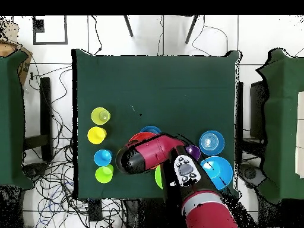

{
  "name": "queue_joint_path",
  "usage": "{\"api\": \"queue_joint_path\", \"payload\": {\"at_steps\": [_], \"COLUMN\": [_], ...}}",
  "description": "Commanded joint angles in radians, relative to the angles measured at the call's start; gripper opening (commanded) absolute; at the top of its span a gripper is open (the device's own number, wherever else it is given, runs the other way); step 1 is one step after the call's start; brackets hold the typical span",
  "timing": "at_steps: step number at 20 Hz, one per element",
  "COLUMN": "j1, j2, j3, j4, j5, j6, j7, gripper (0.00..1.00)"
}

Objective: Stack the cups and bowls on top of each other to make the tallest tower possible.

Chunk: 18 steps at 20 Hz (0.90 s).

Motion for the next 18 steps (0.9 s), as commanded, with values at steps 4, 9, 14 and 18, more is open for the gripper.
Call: {"api": "queue_joint_path", "payload": {"at_steps": [4, 9, 14, 18], "j1": [0.001, -0.015, -0.016, -0.023], "j2": [0.097, 0.090, 0.091, 0.087], "j3": [-0.004, 0.009, 0.009, 0.015], "j4": [-0.032, -0.028, -0.036, -0.034], "j5": [-0.048, -0.042, -0.041, -0.043], "j6": [-0.032, -0.021, -0.016, -0.012], "j7": [0.045, 0.028, 0.026, 0.015], "gripper": [1.00, 1.00, 1.00, 1.00]}}
